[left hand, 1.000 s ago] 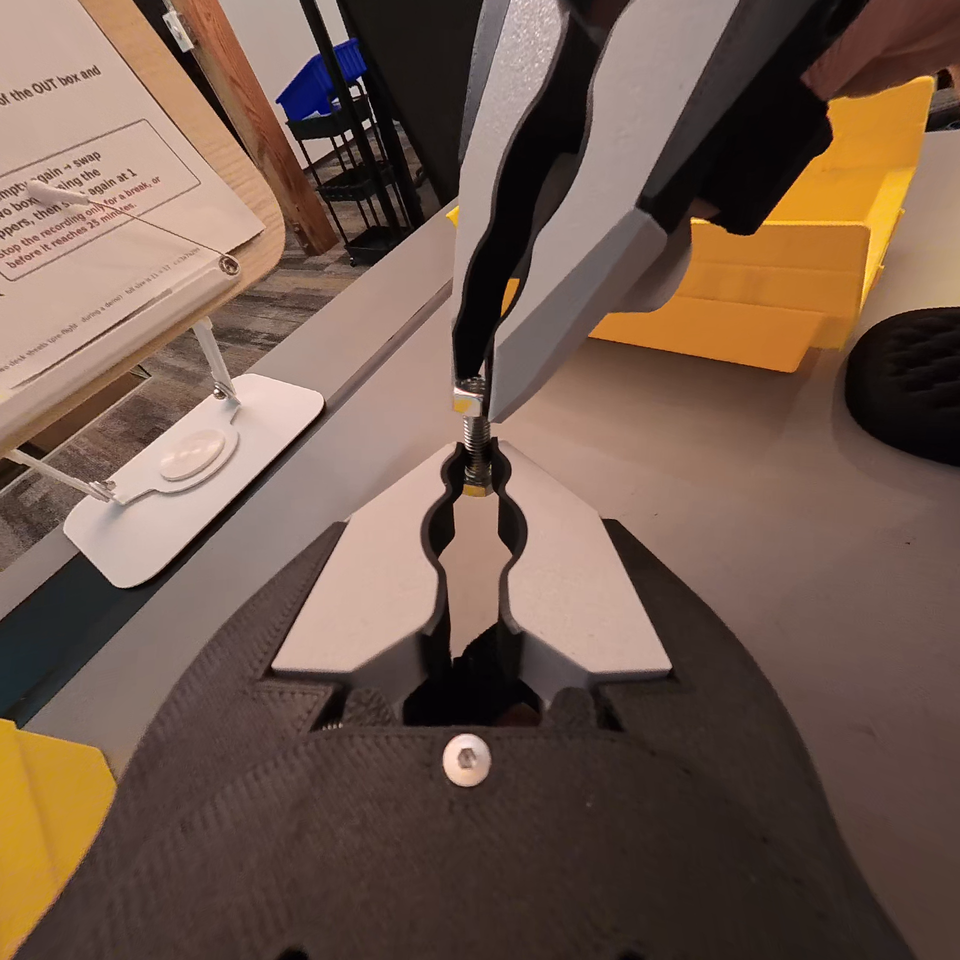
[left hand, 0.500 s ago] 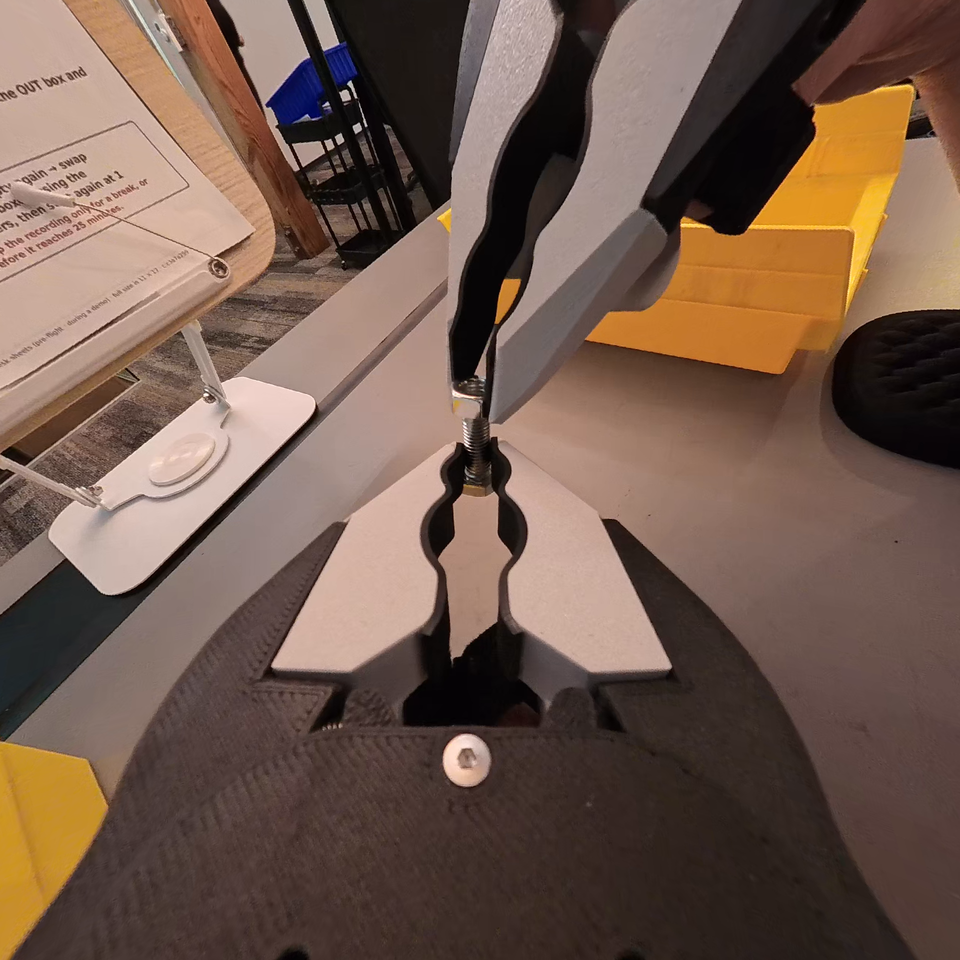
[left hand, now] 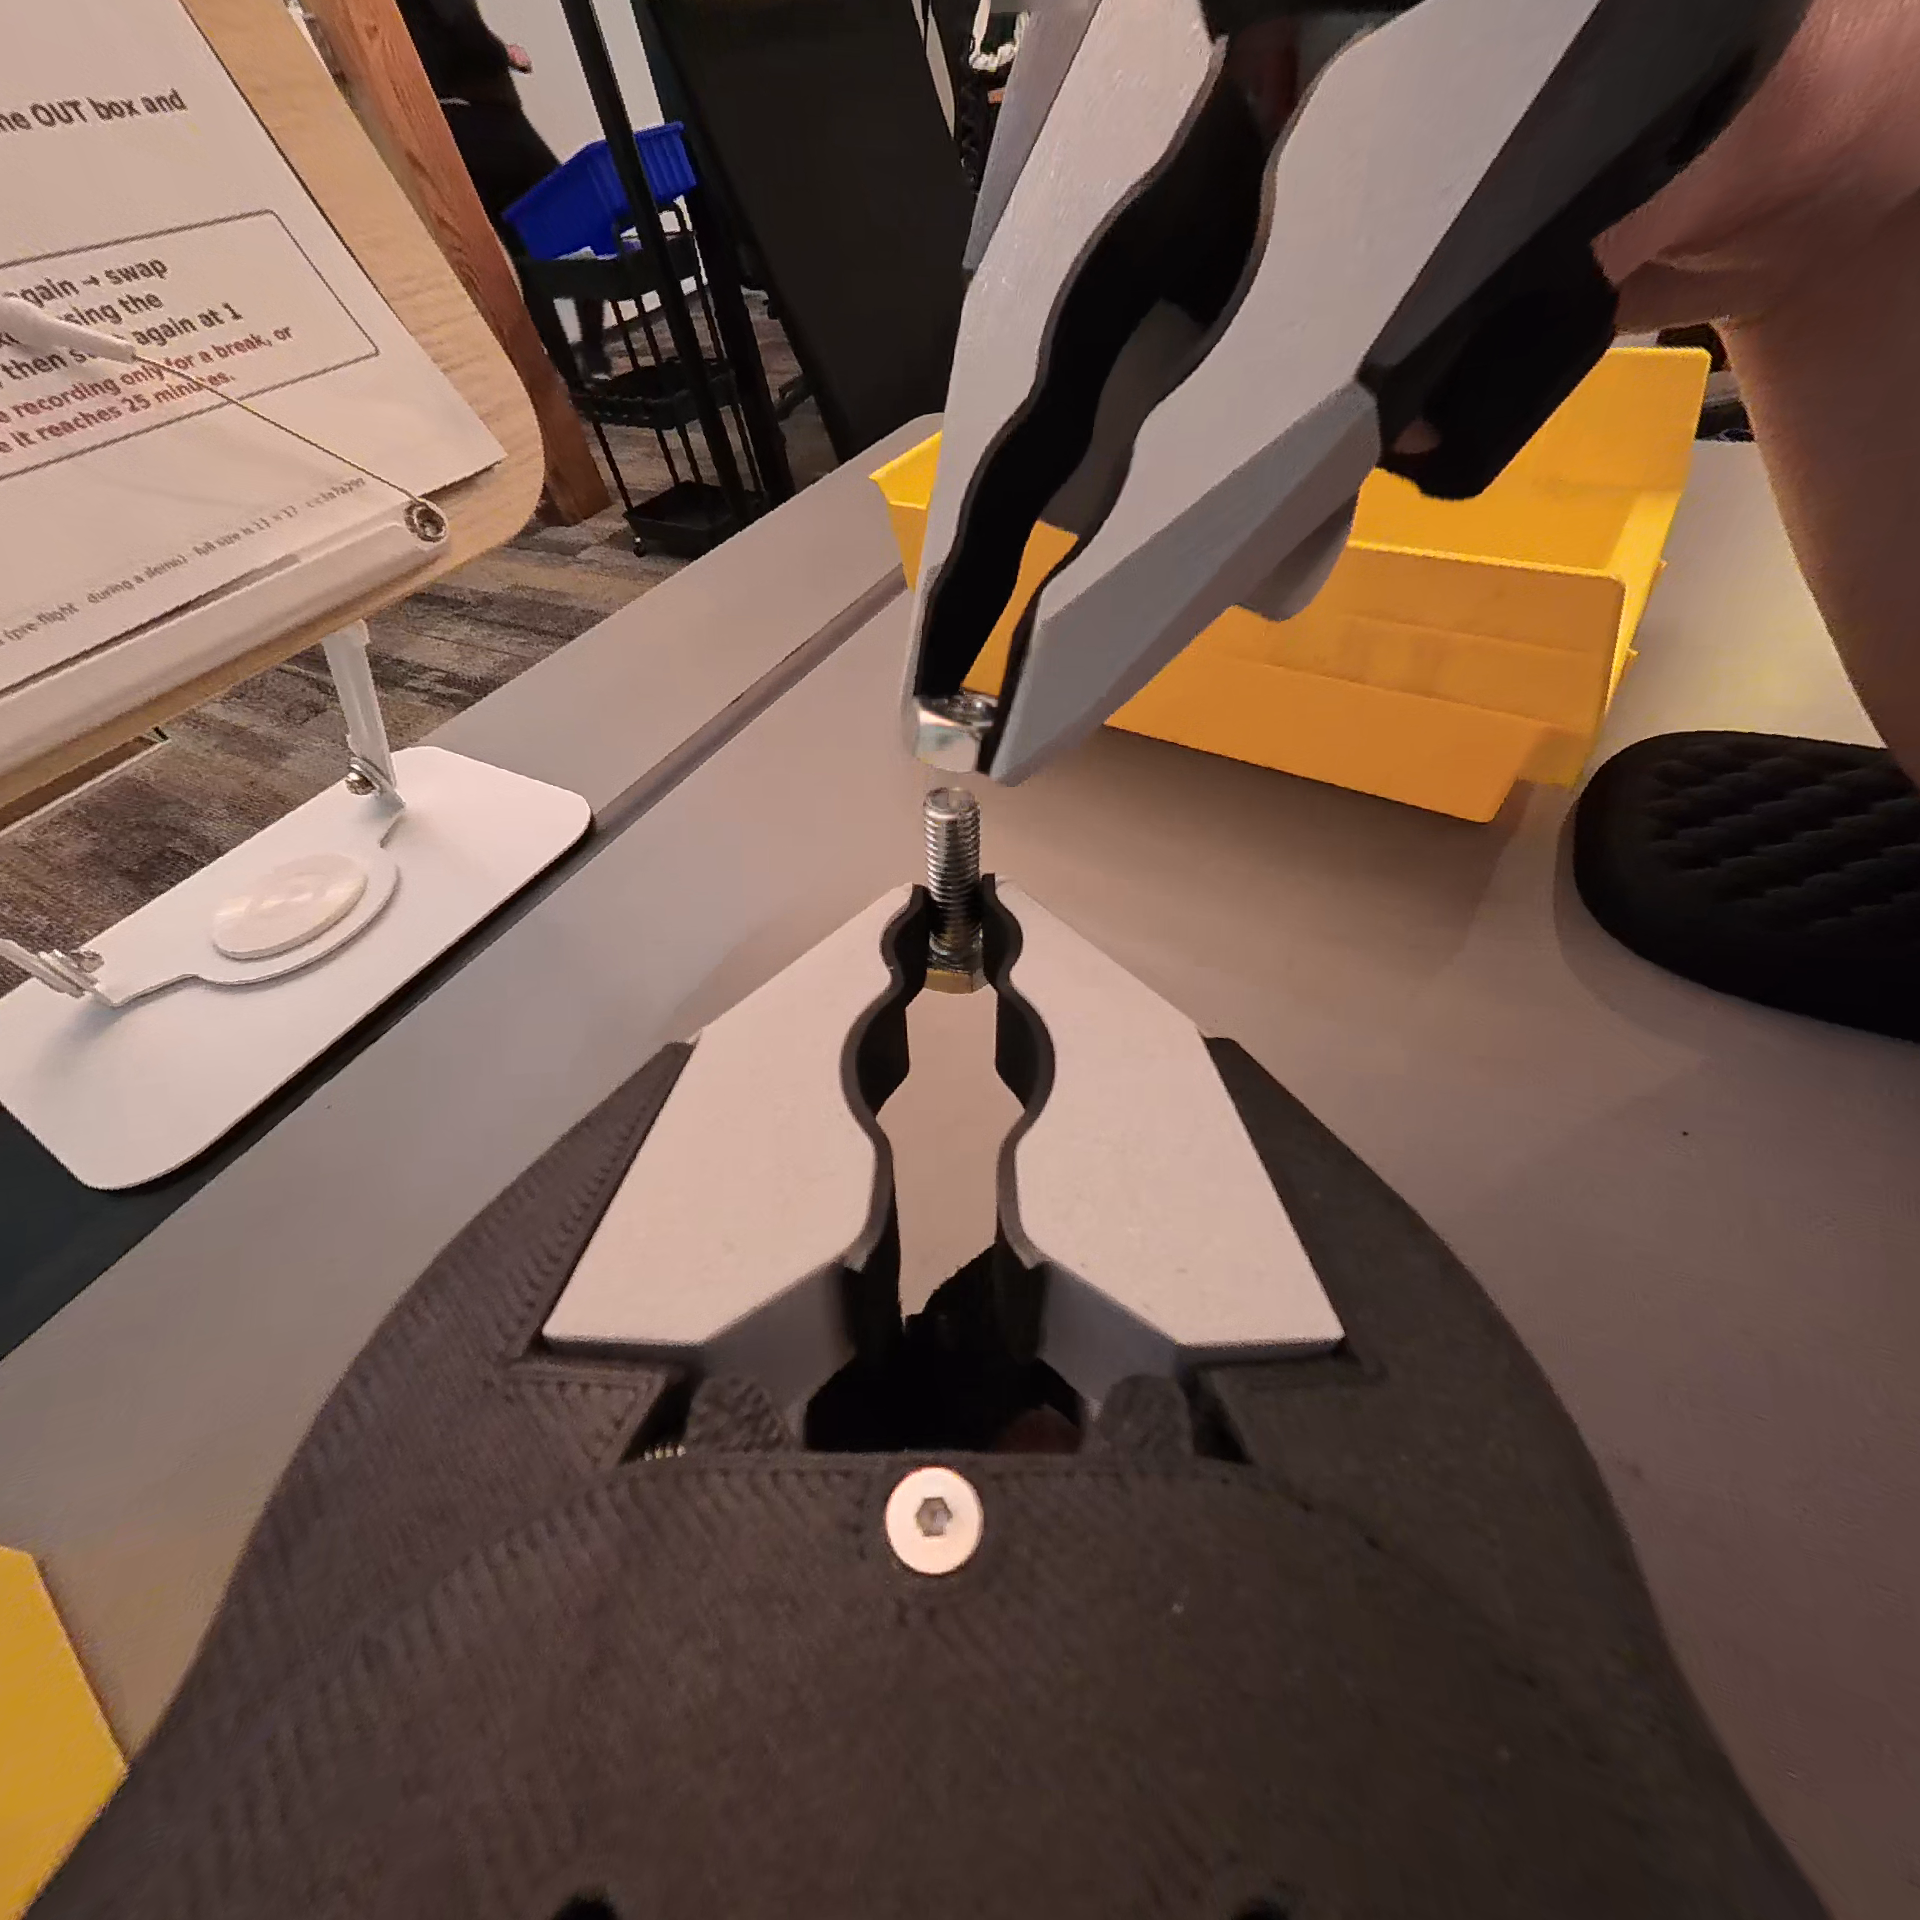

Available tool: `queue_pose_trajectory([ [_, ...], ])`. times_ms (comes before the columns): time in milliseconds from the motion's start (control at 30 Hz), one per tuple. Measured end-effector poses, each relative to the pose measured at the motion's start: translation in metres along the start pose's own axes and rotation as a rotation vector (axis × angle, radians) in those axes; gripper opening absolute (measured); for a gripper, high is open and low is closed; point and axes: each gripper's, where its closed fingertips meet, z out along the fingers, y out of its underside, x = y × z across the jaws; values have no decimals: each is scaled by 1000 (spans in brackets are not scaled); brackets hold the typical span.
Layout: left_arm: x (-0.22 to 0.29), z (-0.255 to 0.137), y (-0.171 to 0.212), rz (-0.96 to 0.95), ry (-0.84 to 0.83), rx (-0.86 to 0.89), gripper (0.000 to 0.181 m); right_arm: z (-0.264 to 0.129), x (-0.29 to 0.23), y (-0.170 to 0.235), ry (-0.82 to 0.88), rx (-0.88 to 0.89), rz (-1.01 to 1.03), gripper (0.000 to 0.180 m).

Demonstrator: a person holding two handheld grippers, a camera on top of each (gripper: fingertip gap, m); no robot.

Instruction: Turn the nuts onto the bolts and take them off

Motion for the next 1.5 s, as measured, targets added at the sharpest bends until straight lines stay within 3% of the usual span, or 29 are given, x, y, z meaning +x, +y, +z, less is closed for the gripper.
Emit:
queue_pose_trajectory([
  [767,39,5,8,402,46,-32,7,-10,-37,31,-103,-57,-597,16],
  [1233,45,4,5,429,59,-13,7,-13,-41,34,-111,-51,-641,16],
  [1500,22,3,4,344,-33,-37,7,-1,-26,18,-51,-49,-379,15],
])
